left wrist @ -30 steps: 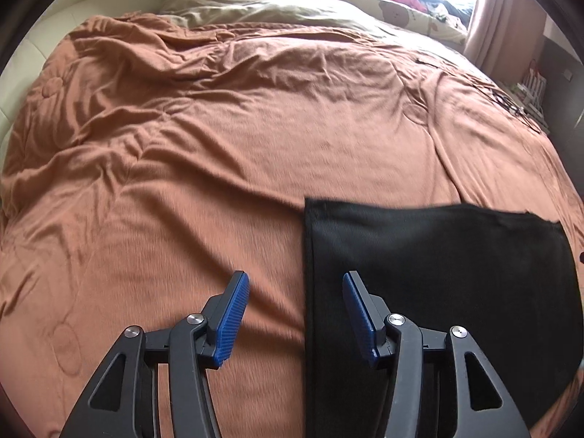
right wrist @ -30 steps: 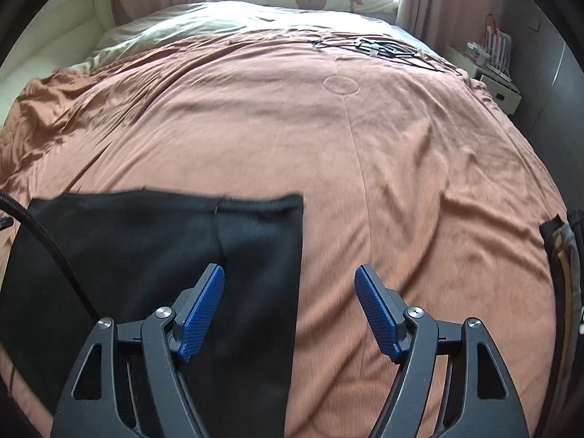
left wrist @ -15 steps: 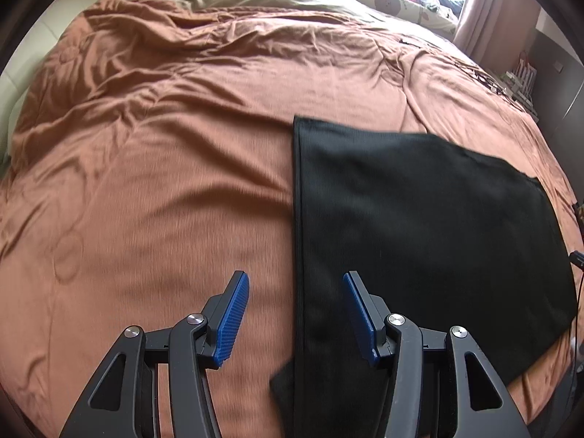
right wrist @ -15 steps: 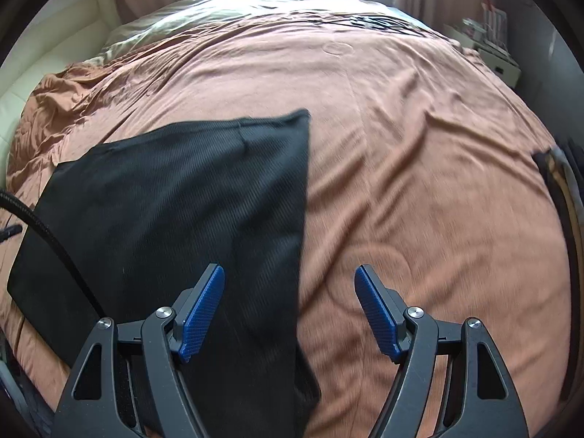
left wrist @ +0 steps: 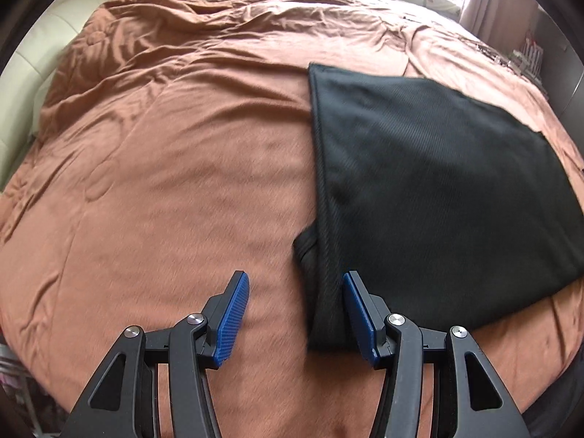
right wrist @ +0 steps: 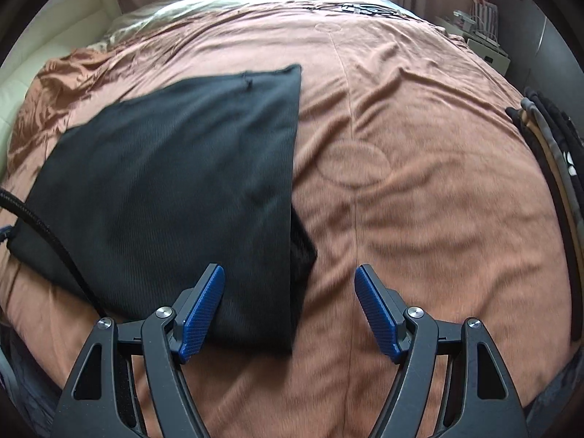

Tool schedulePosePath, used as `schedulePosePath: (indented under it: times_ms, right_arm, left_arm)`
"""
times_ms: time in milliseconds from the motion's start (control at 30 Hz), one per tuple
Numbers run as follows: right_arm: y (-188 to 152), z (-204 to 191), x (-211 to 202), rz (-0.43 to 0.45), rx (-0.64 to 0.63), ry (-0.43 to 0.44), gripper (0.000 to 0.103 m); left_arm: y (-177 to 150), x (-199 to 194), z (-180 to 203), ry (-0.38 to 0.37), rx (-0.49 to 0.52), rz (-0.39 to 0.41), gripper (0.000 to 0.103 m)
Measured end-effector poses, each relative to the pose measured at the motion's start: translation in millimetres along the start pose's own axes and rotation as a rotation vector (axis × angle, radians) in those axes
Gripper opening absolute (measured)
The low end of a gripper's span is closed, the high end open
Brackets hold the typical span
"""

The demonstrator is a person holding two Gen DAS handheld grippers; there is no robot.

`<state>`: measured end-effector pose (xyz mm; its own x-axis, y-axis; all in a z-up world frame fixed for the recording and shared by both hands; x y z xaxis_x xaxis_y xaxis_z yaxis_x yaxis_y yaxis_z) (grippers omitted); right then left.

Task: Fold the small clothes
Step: 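Open both tools and release the folded shirt onto the bed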

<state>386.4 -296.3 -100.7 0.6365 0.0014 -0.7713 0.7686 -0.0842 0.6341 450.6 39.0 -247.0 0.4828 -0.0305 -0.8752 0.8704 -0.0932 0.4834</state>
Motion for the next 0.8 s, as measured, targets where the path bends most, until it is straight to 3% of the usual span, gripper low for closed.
schedulePosePath:
  times_ms: [100,200,367,533,800]
  right_arm:
    - [-7.5,6.8,-6.6,0.007,0.004,-0.051,0.073]
    - [-12.0,13.1,-18.9,0.028,0.051,-0.049,0.073]
    - [-17.3,9.5,-40.5,0.079,0.12,0.049,0.072]
    - [-22.7,1.7,-50.0,0.096,0.165,0.155,0.055]
    - [-24.9,0.3,-42.2,0.08,0.204,0.22,0.049]
  left_arm:
    - [-9.5,-5.6,-9.1,0.01,-0.023,0.01,0.056]
    - [-15.0,-13.8,-14.7,0.011,-0.045,0.023,0.056]
    - [-20.3,-29.3,-19.1,-0.007,-0.084,0.054,0.056]
    - [-19.5,-42.4,-18.2,-0.08,-0.142,0.087,0.056]
    - [-16.2,-39.2,-9.3,-0.166,-0.192,0.078,0.053]
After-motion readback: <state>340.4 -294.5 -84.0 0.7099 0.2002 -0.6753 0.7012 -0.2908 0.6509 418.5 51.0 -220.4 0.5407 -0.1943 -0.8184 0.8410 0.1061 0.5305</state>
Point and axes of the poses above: each gripper's, at about its wrist camera, not at the fingertips, and x roughly the way its jaws point, z to its right, y to its top, the point moved 7 cm from there along x, roughly the way its jaws point, and after that the axes turned 2 degrees about z, right-handed, at the moved point
